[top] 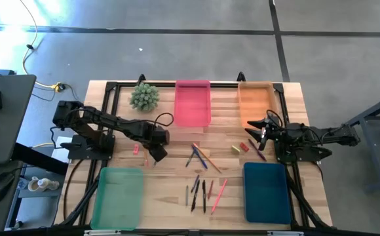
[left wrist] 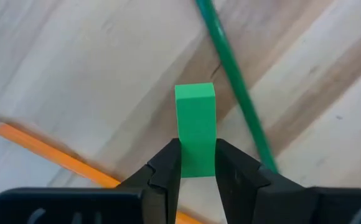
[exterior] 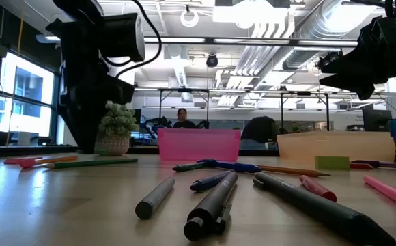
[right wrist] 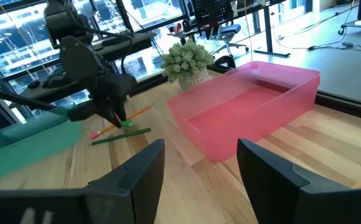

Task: Sort crayons/erasers/pens/pencils in bins
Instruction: Put the green eraser into the light green bin

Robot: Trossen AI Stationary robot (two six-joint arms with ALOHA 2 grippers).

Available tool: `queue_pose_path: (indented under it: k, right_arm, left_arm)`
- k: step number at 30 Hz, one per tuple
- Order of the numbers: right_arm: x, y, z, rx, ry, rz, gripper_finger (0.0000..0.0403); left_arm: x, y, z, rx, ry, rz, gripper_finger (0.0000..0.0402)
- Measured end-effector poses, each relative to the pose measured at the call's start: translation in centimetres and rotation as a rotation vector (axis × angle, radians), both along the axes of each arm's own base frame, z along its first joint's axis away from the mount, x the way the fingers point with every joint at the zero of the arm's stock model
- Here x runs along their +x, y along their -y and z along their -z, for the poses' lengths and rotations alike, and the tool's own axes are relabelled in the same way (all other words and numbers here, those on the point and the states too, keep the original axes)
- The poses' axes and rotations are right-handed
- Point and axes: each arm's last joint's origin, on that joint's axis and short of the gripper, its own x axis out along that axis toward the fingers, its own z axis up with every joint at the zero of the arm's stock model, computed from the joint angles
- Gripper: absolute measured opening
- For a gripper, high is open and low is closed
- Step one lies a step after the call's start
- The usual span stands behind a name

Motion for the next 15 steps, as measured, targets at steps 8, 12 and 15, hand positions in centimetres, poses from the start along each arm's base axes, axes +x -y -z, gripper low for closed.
queue_pose_path:
  k: [8, 12, 15]
  right_arm:
    - [0.0, 0.0, 0.0, 0.002, 0.001, 0.0, 0.0193]
    - [0.0, 0.0, 0.0, 0.001, 0.0, 0.0, 0.0193]
    - [0.0, 0.0, 0.0, 0.0, 0.001, 0.0, 0.0193]
  left_arm:
    - [-1.5, 1.0, -3.3, -0.025, 0.093, -0.022, 0.0078]
    - [-3.3, 2.0, -5.1, -0.04, 0.097, -0.041, 0.0078]
    - [-4.9, 3.1, -6.4, -0.065, 0.101, -0.036, 0.0078]
